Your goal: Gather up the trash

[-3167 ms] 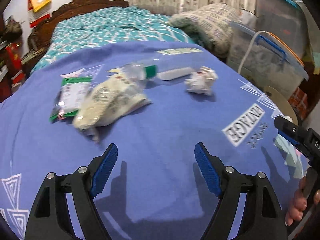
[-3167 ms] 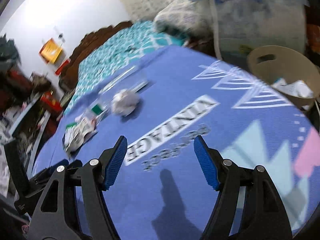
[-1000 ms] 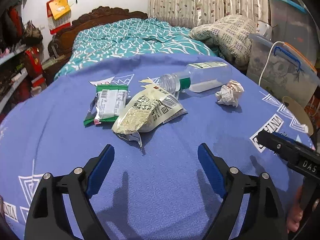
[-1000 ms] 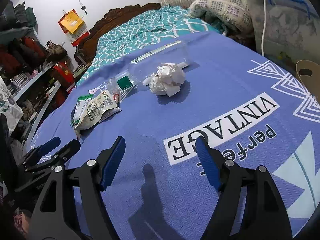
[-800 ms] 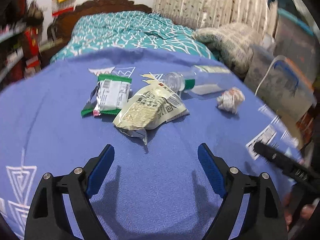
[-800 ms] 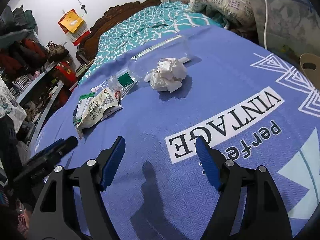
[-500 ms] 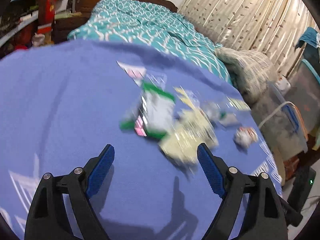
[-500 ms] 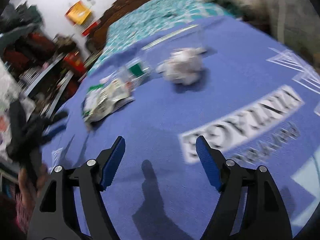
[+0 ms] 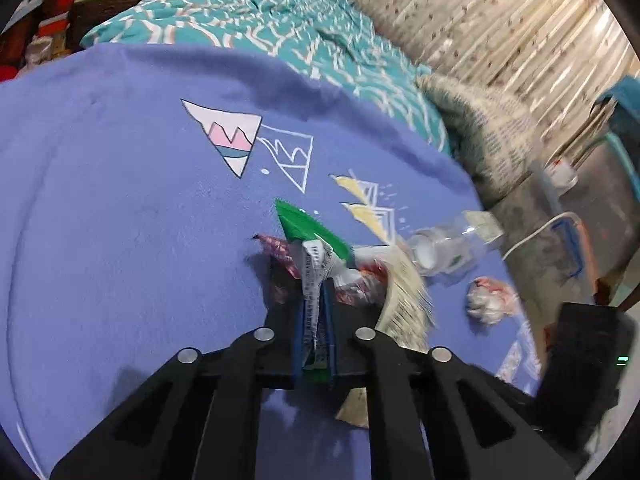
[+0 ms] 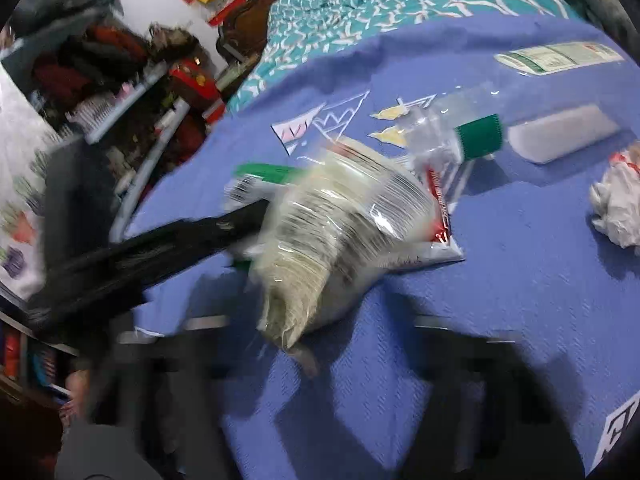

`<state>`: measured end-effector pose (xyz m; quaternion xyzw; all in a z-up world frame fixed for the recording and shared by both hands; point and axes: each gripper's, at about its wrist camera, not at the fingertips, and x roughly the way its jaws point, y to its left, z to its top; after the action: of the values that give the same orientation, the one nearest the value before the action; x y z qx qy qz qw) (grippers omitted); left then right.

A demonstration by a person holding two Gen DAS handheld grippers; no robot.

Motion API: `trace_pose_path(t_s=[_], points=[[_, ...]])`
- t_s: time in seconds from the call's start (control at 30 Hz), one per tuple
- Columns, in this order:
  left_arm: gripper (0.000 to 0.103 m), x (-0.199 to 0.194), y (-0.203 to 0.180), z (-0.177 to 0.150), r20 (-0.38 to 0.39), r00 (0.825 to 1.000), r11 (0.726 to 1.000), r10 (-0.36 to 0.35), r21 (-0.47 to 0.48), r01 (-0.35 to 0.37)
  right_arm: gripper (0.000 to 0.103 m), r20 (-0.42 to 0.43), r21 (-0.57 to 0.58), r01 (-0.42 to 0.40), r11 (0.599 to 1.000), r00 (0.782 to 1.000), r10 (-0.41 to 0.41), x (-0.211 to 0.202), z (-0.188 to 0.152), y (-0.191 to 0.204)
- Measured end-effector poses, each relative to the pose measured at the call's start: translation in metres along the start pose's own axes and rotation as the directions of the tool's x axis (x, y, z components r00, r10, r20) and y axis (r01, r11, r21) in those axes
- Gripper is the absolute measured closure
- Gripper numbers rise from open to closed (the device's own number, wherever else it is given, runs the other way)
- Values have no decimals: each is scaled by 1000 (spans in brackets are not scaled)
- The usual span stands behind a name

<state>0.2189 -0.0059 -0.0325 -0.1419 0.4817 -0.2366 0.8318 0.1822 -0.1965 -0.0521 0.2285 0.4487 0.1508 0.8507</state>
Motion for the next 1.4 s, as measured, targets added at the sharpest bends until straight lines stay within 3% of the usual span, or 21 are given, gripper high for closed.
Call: trace_pose_path(t_s=[0.1,0.27,0.37,0.43,0.57,0.6,0.73,0.93,0.97,1.0,1.03,1.13,1.23,1.4], points=[[98,-23,7,-13,32,999,999,-30,-33,31,75,8,-11,-24,1000,1000,24,-6,-12,4],[98,-64,20,-40,74,992,991,-104,-82,110,77,63,-29,-23,999,998,24,-58,-42,-11],[98,-78,20,-51,63,977,973,-202,-101,207,78,113,-11,13,1000,994,-12,-92,-62,-31],[98,-80,13,-57,38,954,946,-298,-118,301,78,135,19,34,999,990,-37,-109,-72,-48],[98,-76,-17,-64,-5,926,921,-378,-106,376,78,212,100,45,994,975,-65,-149,-87,-78],[98,-72,-36,-65,-29,923,922,-383,-74,380,78,268,137,60,989,959,-95,-176,-98,-98],[98,-51,-104,-71,-120,902,906,-416,36,422,78,332,213,81,974,931,-150,-214,-108,-138],[93,8,-182,-92,-256,898,904,-358,146,402,78,365,267,104,958,909,-200,-242,-129,-171],[79,22,-190,-98,-274,912,919,-306,166,358,78,364,269,115,956,907,-211,-243,-131,-172],[55,30,-193,-102,-285,921,929,-264,182,323,78,361,270,126,955,906,-221,-240,-134,-171],[48,41,-197,-106,-297,932,941,-208,200,274,78,358,271,132,953,906,-227,-240,-134,-172],[44,53,-197,-107,-307,939,957,-153,192,219,78,355,268,142,953,905,-235,-239,-136,-175],[31,52,-201,-97,-267,955,963,-132,196,188,78,352,270,136,953,907,-229,-236,-138,-177],[21,52,-229,-95,-255,962,933,-101,310,180,78,338,292,114,949,916,-214,-229,-145,-184]])
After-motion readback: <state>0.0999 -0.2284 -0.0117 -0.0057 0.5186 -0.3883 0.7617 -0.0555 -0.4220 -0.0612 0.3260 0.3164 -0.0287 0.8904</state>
